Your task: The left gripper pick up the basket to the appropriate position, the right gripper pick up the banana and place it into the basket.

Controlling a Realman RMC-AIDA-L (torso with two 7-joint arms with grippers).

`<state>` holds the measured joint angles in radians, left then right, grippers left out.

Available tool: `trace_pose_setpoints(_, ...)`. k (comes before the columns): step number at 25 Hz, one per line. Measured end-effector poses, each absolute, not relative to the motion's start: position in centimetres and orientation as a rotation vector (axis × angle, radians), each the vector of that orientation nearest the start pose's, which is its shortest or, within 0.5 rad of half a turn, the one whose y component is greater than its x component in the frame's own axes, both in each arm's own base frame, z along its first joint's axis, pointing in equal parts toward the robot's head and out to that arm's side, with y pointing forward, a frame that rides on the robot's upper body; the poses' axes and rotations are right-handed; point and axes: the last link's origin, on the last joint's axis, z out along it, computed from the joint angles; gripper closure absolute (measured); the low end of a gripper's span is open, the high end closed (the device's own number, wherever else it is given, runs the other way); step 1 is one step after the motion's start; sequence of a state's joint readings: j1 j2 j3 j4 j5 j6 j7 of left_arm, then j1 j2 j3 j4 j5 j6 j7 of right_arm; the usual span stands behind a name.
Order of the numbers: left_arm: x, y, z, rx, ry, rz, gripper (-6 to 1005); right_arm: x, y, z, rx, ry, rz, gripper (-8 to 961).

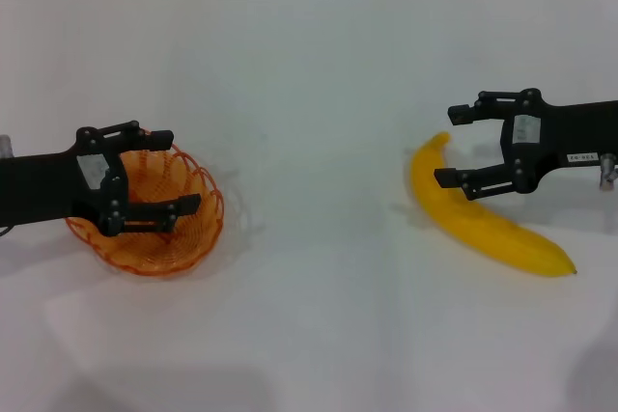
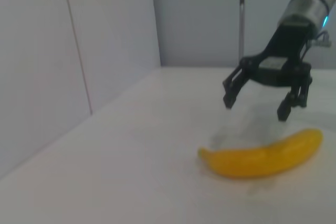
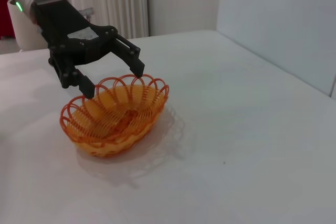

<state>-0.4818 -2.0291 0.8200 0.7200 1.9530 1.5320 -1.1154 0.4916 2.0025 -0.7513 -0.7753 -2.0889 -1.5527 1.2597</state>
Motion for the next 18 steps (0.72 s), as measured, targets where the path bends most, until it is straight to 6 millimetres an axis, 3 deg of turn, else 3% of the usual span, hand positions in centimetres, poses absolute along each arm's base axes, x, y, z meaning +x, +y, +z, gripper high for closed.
trace_pose_setpoints(18, -27.22, 33.12, 1.53, -2.774, -0.172, -0.473, 106, 28.75, 33.39, 3.41, -2.791, 0.355, 0.327, 63)
